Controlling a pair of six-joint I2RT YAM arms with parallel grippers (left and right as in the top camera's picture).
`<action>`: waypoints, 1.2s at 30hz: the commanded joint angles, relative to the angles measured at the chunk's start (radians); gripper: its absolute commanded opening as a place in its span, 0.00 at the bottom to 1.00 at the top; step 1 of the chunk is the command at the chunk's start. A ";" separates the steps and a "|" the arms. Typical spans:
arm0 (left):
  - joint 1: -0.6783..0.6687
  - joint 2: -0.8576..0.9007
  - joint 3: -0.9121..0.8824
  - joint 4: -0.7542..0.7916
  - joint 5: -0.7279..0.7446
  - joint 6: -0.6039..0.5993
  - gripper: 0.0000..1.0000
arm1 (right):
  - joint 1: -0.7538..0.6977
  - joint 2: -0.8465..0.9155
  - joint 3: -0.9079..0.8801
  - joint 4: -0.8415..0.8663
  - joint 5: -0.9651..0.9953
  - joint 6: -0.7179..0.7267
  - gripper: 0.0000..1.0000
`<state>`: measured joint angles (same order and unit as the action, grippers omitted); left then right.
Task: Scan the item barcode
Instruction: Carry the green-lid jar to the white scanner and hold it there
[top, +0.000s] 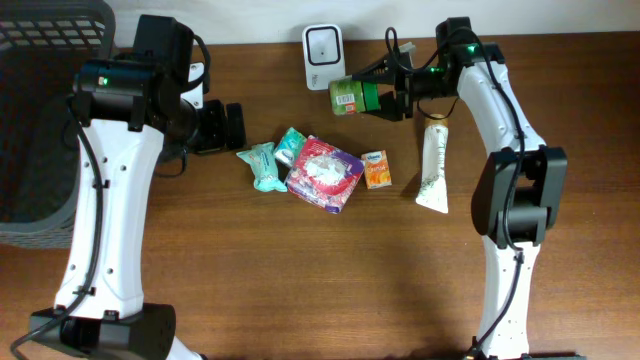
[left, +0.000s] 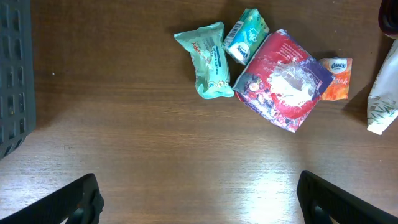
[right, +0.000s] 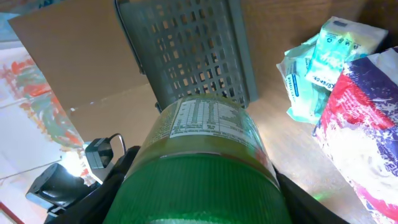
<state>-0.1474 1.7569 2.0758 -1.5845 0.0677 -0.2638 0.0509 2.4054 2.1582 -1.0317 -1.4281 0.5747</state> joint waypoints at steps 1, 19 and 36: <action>-0.008 -0.001 0.002 0.002 -0.004 0.015 0.99 | 0.020 -0.060 0.026 0.001 -0.055 -0.014 0.62; -0.011 -0.001 0.002 0.002 -0.004 0.015 0.99 | 0.076 -0.060 0.026 0.212 0.463 0.048 0.57; -0.011 -0.001 0.002 0.001 -0.004 0.015 0.99 | 0.373 0.043 0.024 1.039 1.735 -0.597 0.58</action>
<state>-0.1551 1.7569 2.0758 -1.5845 0.0677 -0.2638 0.4263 2.4355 2.1628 -0.0193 0.2230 0.0051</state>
